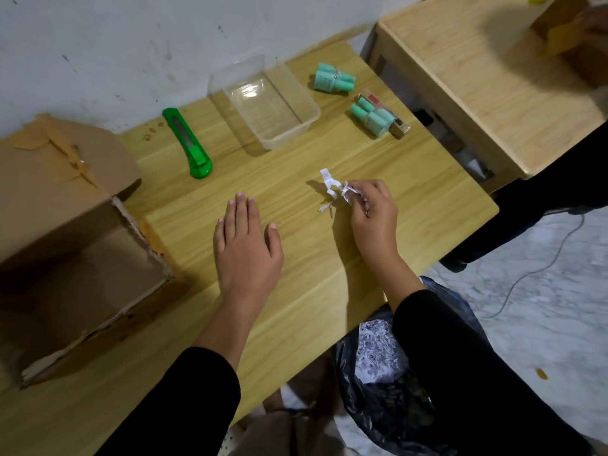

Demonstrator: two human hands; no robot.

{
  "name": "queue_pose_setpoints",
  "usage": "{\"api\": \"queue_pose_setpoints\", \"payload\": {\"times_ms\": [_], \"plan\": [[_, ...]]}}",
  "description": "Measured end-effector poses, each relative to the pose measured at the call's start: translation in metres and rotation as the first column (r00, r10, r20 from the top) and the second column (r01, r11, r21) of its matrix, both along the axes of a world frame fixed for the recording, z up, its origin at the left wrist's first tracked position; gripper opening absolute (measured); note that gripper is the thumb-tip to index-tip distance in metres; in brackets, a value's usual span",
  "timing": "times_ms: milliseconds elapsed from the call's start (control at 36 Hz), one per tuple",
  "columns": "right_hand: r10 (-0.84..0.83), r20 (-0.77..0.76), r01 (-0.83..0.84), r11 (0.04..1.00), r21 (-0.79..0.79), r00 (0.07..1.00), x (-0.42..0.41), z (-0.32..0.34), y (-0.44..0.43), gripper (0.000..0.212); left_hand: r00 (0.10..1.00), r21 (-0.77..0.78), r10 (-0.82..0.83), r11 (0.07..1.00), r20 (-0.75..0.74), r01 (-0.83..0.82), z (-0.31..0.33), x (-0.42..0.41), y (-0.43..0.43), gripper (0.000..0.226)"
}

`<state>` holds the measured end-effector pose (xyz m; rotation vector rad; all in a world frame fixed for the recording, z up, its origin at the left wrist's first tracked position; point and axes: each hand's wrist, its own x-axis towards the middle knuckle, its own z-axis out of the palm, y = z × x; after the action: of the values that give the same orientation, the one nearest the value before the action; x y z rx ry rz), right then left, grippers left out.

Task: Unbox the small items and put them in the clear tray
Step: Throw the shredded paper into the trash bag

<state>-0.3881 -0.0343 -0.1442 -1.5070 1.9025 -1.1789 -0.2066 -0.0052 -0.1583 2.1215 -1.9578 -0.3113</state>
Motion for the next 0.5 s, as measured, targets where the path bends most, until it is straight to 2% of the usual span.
{"api": "queue_pose_setpoints", "payload": {"times_ms": [83, 250, 361, 500], "plan": [[0.006, -0.021, -0.007, 1.000, -0.012, 1.000, 0.003, 0.002, 0.005, 0.020, 1.000, 0.000, -0.003, 1.000, 0.004, 0.003, 0.000, -0.001, 0.000, 0.055], [0.121, -0.116, -0.119, 0.993, 0.026, 0.986, 0.021, -0.008, 0.007, 0.021, 1.000, -0.002, -0.008, 1.000, 0.004, 0.008, 0.001, 0.000, 0.001, 0.055], [0.129, -0.192, -0.121, 0.991, 0.055, 0.973, 0.026, -0.015, 0.007, 0.021, 1.000, -0.004, -0.021, 1.000, 0.006, 0.021, 0.000, 0.001, 0.001, 0.056], [0.180, -0.219, -0.170, 0.983, 0.062, 0.959, 0.025, -0.015, 0.009, 0.023, 1.000, -0.009, -0.021, 1.000, -0.003, 0.021, -0.001, 0.002, 0.001, 0.055]]}}
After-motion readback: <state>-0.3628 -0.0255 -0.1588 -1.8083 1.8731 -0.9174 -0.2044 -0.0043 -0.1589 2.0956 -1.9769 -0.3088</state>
